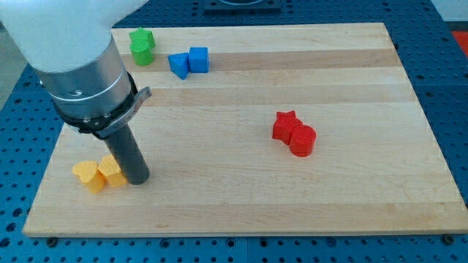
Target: Slide the red circle and red star up and slightly left
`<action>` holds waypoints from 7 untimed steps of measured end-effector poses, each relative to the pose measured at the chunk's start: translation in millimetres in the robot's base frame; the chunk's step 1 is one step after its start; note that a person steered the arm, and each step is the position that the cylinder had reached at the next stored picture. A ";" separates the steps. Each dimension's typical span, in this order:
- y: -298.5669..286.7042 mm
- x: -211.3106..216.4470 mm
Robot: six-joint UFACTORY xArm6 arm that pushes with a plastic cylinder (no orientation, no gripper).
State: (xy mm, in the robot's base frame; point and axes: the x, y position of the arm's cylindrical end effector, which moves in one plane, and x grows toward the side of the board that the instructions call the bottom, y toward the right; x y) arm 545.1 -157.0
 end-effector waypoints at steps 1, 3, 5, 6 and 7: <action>0.0 0.0; 27.3 -6.5; 134.8 -11.5; 190.5 -11.4; 235.2 -9.6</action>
State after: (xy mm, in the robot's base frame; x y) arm 535.5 78.2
